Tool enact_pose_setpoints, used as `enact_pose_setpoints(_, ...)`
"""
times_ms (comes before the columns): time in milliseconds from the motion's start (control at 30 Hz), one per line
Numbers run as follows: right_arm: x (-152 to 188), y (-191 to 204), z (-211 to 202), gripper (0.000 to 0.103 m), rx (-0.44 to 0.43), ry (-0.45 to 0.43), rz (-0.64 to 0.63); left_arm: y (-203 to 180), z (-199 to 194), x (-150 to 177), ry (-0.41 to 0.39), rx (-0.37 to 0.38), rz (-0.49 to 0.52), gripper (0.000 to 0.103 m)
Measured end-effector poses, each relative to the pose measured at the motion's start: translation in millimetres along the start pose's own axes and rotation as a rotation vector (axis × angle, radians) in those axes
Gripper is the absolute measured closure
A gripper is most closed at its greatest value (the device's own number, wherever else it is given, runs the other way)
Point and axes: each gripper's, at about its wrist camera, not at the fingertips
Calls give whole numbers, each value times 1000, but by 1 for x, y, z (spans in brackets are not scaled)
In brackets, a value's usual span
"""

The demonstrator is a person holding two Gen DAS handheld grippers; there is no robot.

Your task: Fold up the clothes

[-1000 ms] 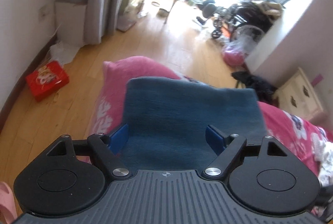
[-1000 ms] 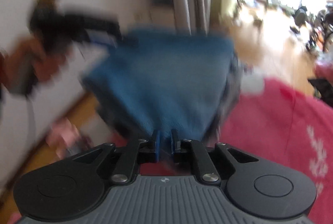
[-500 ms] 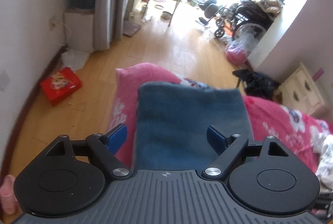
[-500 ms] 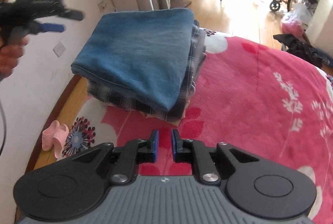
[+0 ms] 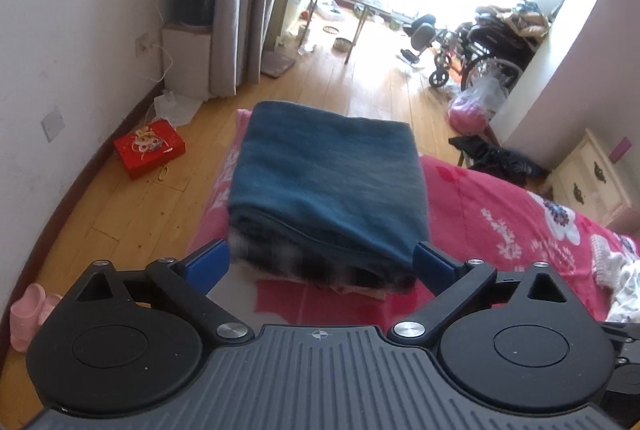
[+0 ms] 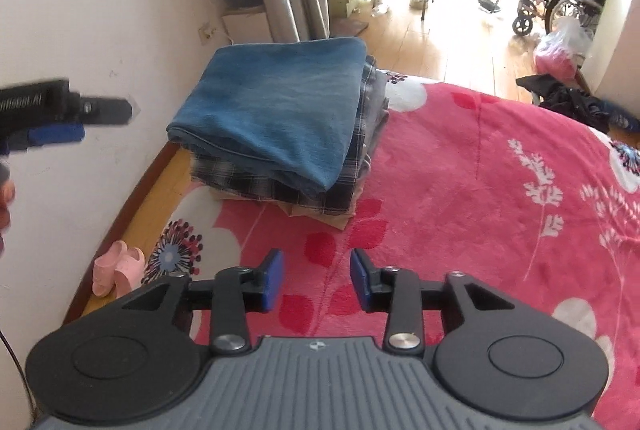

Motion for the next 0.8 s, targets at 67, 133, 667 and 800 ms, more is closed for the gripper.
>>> enact_pose_setpoints(67, 6, -3, -2, 60, -12, -14, 5, -8, -7, 10, -17, -25, -13, 2)
enact_pose_setpoints(133, 11, -4, -3, 59, -3, -25, -2, -17, -16, 20, -38, -47, -9, 1)
enact_pose_setpoints(667, 57, 9, -67, 31, 79, -136, 33, -44, -91, 77, -99, -135, 9, 0)
enact_pose_setpoints(800, 69, 19, -88, 27, 90, -134, 31, -51, -114, 85, -99, -173, 48, 0)
Point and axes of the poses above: each gripper's, at about its wrist camera, not at the fingertips, and z roughly the way its jaws point, y to its left, x to its underside, and after that the axes turned 4 degrees about -y, right-handed
